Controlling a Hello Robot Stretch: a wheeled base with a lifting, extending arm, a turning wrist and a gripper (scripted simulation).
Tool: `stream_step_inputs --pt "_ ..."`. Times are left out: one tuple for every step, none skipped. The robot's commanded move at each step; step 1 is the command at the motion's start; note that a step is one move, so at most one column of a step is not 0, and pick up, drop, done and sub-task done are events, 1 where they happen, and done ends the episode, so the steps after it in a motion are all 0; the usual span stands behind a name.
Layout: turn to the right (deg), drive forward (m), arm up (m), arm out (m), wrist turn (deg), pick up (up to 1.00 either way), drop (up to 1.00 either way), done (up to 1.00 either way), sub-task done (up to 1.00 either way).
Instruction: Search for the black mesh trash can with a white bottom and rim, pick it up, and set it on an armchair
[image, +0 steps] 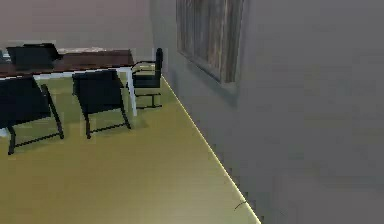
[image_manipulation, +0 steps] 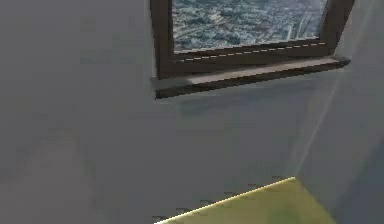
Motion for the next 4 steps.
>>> stream_step_inputs --pt "-45.0 0.00 0.00 0.00 0.0 0.00 0.00 0.00 0.00" --pt "-12.0 0.00 0.00 0.00 0.0 0.00 0.00 0.00 0.00" --pt "0.0 0.00 0.22 0.00 0.0 0.00 0.00 0.00 0.00" --pt "0.0 0.00 0.00 0.36 0.0 0.00 0.00 0.00 0.00"
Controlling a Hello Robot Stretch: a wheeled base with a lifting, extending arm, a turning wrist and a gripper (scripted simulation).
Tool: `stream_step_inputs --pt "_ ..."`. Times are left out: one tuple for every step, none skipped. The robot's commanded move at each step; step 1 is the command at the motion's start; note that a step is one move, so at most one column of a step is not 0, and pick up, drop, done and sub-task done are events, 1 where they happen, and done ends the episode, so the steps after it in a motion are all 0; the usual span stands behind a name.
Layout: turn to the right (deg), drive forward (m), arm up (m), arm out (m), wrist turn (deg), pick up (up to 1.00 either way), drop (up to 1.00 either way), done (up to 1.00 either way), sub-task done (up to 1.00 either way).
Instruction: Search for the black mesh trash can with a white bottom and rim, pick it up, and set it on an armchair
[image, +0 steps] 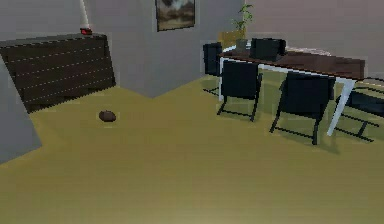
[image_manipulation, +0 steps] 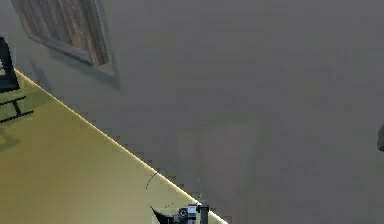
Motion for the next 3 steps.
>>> stream_step_inputs --pt "0.0 0.00 0.00 0.00 45.0 0.00 0.00 0.00 0.00" --pt "0.0 0.00 0.00 0.00 45.0 0.00 0.00 0.00 0.00" --pt "0.0 0.00 0.00 0.00 45.0 0.00 0.00 0.00 0.00"
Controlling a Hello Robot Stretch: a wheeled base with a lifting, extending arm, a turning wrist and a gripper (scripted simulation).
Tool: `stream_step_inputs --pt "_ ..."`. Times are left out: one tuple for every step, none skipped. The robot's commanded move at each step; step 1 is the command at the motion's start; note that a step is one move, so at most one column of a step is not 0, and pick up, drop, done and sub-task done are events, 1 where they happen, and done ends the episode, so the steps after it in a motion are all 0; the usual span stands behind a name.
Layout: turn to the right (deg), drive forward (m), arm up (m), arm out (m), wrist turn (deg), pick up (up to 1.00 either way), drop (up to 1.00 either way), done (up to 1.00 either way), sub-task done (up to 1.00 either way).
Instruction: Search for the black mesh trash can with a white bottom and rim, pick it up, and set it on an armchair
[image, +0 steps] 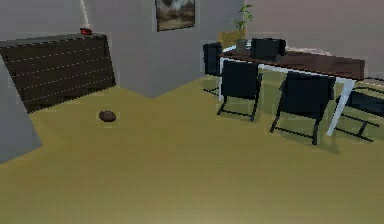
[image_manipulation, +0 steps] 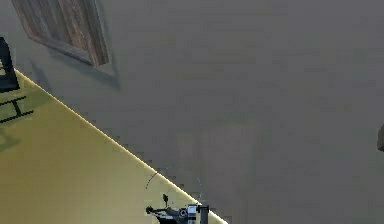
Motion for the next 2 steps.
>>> stream_step_inputs --pt "0.0 0.00 0.00 0.00 21.0 0.00 0.00 0.00 0.00" --pt "0.0 0.00 -0.30 0.00 0.0 0.00 0.00 0.00 0.00"
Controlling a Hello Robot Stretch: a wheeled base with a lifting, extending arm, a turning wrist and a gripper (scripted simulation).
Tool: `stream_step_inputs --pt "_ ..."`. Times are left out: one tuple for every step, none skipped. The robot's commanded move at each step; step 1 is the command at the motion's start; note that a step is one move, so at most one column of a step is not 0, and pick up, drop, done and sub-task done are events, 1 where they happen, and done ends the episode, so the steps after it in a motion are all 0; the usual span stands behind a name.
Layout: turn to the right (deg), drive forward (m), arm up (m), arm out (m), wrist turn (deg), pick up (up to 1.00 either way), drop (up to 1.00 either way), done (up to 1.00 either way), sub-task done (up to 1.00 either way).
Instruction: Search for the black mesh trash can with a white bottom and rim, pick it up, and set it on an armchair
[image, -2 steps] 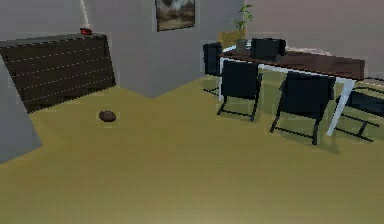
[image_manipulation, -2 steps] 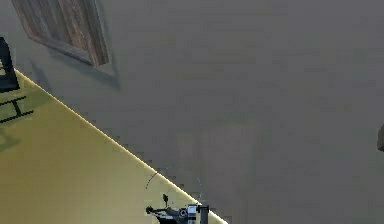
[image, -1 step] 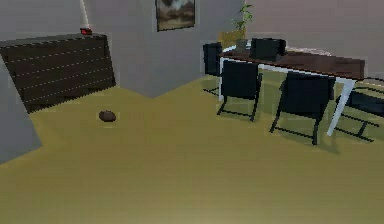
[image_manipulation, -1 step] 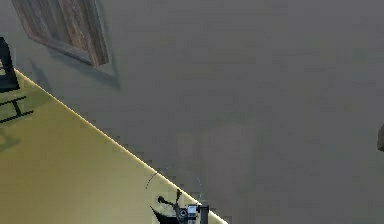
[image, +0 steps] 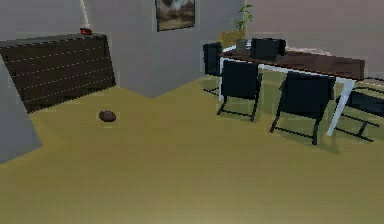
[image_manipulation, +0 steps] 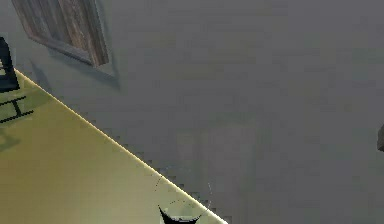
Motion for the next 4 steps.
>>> stream_step_inputs --pt "0.0 0.00 0.00 0.00 0.0 1.00 0.00 0.00 0.00" --pt "0.0 0.00 0.10 0.00 0.0 0.00 0.00 0.00 0.00" --pt "0.0 0.00 0.50 0.00 0.0 0.00 0.00 0.00 0.00" --pt "0.0 0.00 0.36 0.00 0.0 0.00 0.00 0.00 0.00"
